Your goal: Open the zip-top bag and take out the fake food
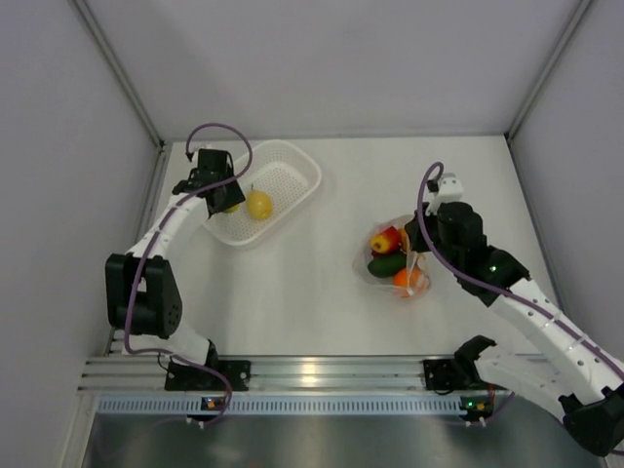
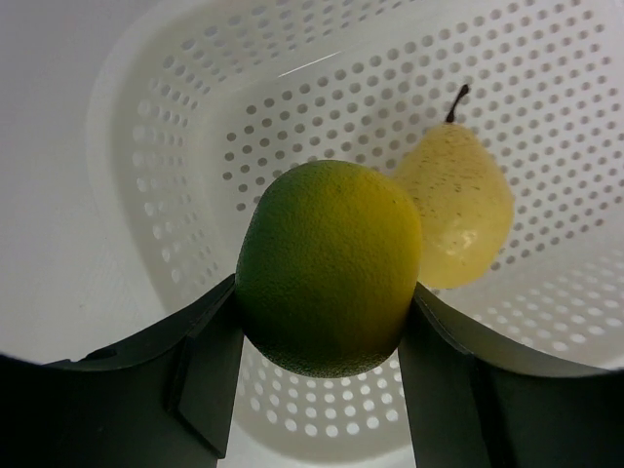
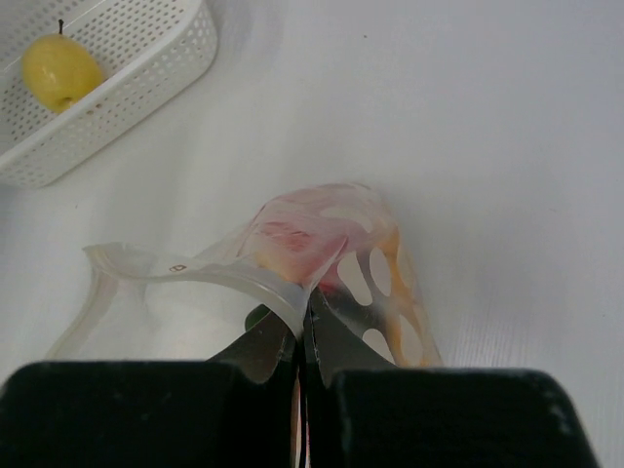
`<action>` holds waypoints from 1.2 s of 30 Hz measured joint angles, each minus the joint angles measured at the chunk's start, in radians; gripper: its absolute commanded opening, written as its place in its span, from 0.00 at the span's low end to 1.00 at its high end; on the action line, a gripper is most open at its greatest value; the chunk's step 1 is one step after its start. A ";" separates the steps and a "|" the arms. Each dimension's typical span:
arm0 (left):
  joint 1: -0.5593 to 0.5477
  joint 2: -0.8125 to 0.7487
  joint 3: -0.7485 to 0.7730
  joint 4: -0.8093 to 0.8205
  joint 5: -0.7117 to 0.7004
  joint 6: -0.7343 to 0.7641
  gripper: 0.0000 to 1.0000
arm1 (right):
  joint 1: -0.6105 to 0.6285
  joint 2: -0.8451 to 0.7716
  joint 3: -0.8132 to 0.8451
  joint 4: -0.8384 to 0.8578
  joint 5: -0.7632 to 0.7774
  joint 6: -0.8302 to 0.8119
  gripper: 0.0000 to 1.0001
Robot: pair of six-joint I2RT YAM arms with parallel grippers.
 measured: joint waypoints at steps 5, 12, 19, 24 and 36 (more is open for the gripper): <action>0.063 0.123 0.001 0.000 0.071 -0.008 0.26 | 0.000 -0.011 -0.024 0.031 -0.061 -0.003 0.00; 0.092 0.161 0.018 -0.002 0.138 -0.020 0.80 | 0.000 -0.015 -0.027 0.046 -0.100 -0.005 0.00; 0.091 0.154 0.032 0.003 0.165 -0.034 0.99 | 0.000 -0.015 -0.027 0.048 -0.132 0.000 0.00; 0.096 0.093 0.032 0.004 0.216 -0.093 0.99 | 0.000 -0.013 -0.027 0.051 -0.140 0.016 0.00; 0.314 0.007 -0.129 0.123 0.621 -0.315 0.99 | 0.001 -0.010 -0.027 0.052 -0.141 0.026 0.00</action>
